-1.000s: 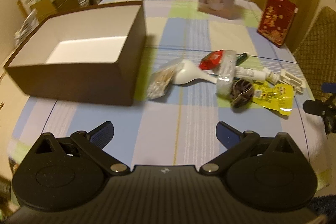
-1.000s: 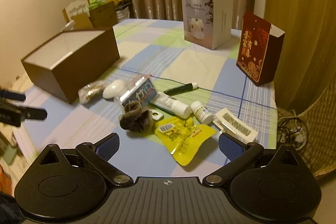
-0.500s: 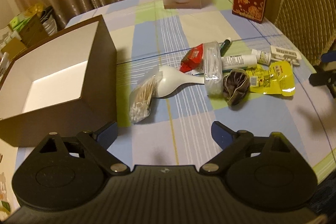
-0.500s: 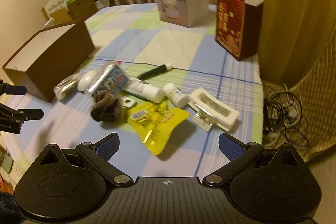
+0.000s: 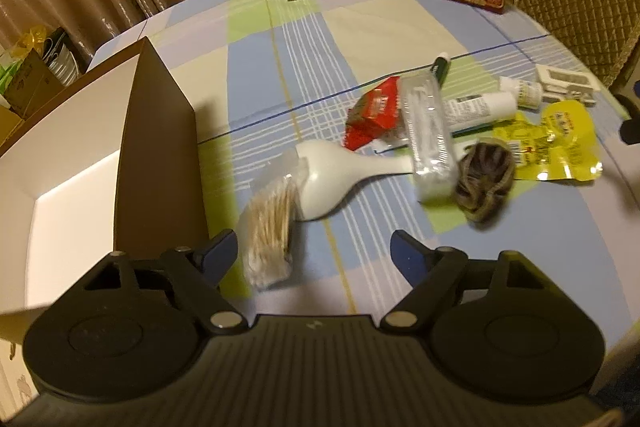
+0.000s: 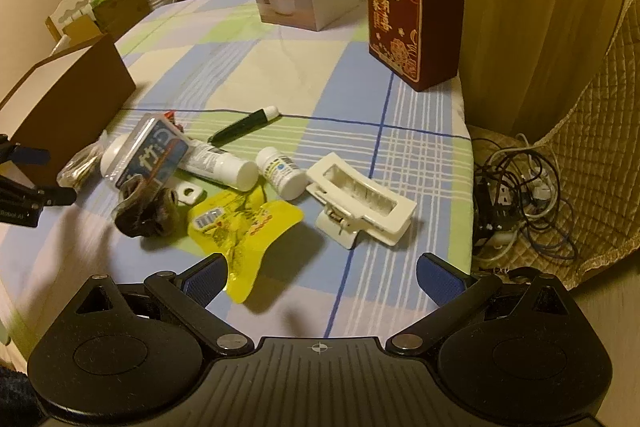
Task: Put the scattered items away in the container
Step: 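Grasp the cotton swab bag with the left tool while the right tool grasps the white hair clip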
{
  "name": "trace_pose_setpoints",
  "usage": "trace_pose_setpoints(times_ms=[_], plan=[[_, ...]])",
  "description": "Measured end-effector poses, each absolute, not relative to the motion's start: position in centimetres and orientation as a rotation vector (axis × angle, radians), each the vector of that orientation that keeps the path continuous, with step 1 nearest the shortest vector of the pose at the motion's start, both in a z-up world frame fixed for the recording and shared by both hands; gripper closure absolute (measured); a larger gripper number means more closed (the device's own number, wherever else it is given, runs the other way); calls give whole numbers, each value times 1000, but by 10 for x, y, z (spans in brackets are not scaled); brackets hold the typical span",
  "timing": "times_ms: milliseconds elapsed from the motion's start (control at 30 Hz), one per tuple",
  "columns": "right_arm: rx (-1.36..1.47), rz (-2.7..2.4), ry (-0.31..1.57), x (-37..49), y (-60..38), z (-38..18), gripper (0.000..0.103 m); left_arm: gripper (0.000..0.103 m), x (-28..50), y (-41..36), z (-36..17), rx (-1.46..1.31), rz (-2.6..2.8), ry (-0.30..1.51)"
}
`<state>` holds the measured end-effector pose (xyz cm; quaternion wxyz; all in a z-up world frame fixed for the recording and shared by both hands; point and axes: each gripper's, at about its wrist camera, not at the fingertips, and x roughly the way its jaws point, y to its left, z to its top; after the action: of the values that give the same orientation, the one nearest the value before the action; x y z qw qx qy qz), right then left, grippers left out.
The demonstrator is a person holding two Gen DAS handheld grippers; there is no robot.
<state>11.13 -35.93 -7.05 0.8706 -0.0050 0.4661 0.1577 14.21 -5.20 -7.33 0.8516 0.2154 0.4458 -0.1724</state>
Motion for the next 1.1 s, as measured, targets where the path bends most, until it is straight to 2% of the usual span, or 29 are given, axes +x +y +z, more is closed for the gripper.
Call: trace_pose_setpoints(times_ms=[267, 433, 567, 633, 700, 1067, 1100], plan=[[-9, 301, 989, 131, -368, -76, 0, 34, 177, -55, -89, 477, -327, 1016], [-7, 296, 1000, 138, -371, -80, 0, 50, 195, -51, -103, 455, -288, 1092], [-10, 309, 999, 141, -371, -81, 0, 59, 199, -49, -112, 443, -256, 1108], [-18, 320, 996, 143, -371, -81, 0, 73, 199, -47, -113, 426, -237, 1101], [-26, 332, 992, 146, -371, -82, 0, 81, 199, -43, -113, 402, -221, 1099], [-175, 502, 952, 157, -373, -88, 0, 85, 165, -27, -96, 248, -213, 1140], [-199, 513, 951, 157, -375, -90, 8, 85, 162, -27, -94, 240, -217, 1144]])
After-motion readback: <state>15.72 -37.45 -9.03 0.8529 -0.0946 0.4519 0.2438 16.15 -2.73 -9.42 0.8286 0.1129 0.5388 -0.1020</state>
